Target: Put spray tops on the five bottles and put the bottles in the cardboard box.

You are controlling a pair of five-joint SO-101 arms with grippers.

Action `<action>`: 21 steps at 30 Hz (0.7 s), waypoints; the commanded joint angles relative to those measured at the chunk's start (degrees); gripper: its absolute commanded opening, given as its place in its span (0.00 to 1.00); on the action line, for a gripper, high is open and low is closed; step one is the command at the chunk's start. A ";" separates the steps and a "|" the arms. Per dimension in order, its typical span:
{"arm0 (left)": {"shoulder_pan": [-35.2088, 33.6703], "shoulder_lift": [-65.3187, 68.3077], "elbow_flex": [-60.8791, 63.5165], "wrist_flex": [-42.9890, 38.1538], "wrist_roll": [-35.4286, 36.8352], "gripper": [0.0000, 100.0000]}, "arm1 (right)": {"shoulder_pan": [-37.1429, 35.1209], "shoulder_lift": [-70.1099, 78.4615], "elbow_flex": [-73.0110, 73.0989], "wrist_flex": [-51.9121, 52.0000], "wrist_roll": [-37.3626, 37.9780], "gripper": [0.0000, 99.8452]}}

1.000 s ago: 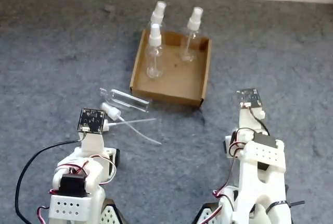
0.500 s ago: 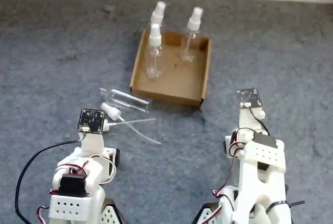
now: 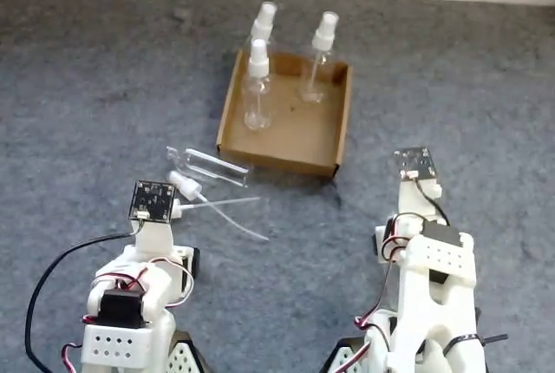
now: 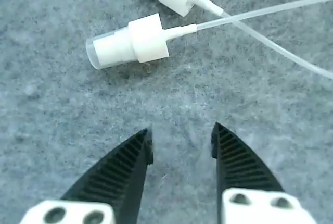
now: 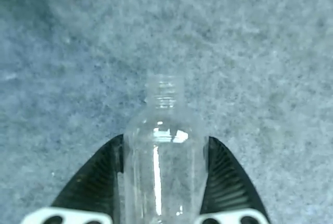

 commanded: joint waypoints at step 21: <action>-0.13 -0.75 1.01 0.35 0.62 0.17 | -0.84 0.31 5.58 -3.56 -0.18 0.00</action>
